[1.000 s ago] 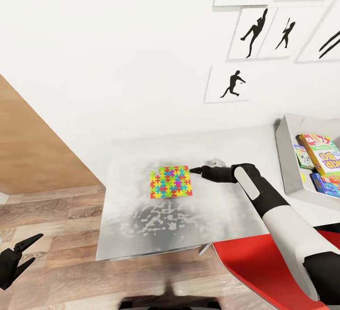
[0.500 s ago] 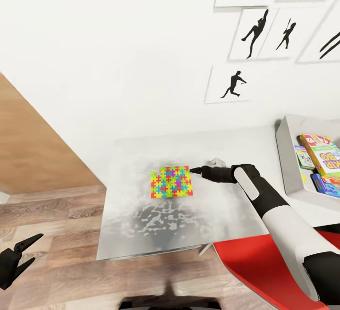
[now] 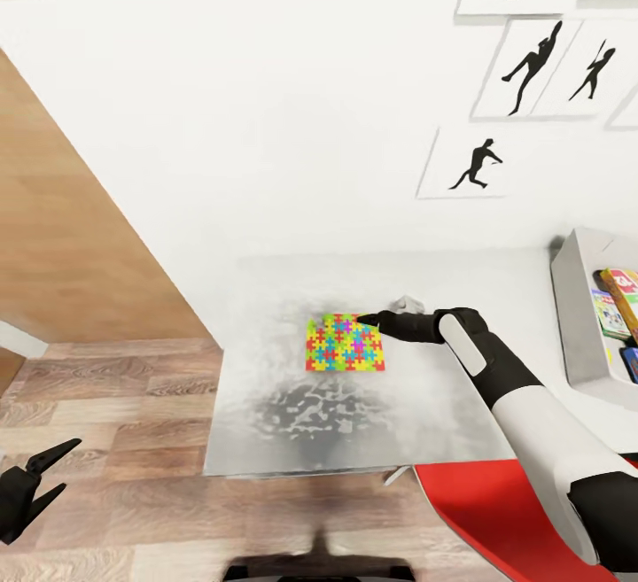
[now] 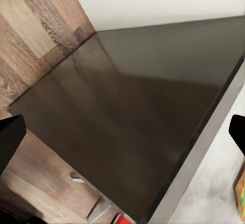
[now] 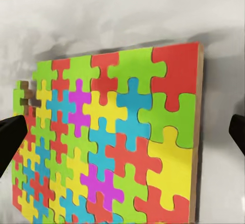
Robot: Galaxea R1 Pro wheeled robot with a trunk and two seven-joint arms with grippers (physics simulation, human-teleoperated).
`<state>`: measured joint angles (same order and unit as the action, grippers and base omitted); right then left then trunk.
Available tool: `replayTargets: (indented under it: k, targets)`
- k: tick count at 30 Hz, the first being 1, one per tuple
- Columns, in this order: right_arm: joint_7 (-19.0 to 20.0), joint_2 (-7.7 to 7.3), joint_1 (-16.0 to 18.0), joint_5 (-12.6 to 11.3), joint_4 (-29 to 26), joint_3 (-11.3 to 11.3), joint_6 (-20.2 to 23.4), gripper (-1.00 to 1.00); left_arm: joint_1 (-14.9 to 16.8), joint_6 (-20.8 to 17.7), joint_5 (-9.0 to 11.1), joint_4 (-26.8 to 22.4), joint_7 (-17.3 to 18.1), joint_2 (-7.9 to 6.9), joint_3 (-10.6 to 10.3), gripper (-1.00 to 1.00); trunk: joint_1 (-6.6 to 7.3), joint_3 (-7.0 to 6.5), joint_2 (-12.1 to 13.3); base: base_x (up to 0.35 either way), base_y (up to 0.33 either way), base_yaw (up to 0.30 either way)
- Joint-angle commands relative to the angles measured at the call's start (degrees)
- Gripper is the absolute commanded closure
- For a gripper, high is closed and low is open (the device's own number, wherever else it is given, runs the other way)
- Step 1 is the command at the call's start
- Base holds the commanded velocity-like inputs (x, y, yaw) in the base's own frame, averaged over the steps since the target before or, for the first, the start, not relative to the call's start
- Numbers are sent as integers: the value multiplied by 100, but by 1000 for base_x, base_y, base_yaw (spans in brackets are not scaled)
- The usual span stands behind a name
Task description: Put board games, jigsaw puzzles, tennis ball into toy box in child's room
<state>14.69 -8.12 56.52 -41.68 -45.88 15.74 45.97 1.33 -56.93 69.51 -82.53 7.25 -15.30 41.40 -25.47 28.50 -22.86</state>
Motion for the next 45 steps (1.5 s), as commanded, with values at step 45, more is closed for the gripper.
replayTargets:
  k: [45]
  targets:
    - [-28, -10, 0, 75, 2, 8, 34, -100, 8, -29, -43, -4, 65, 23, 8, -100, -31, 9, -6, -32, 0, 19]
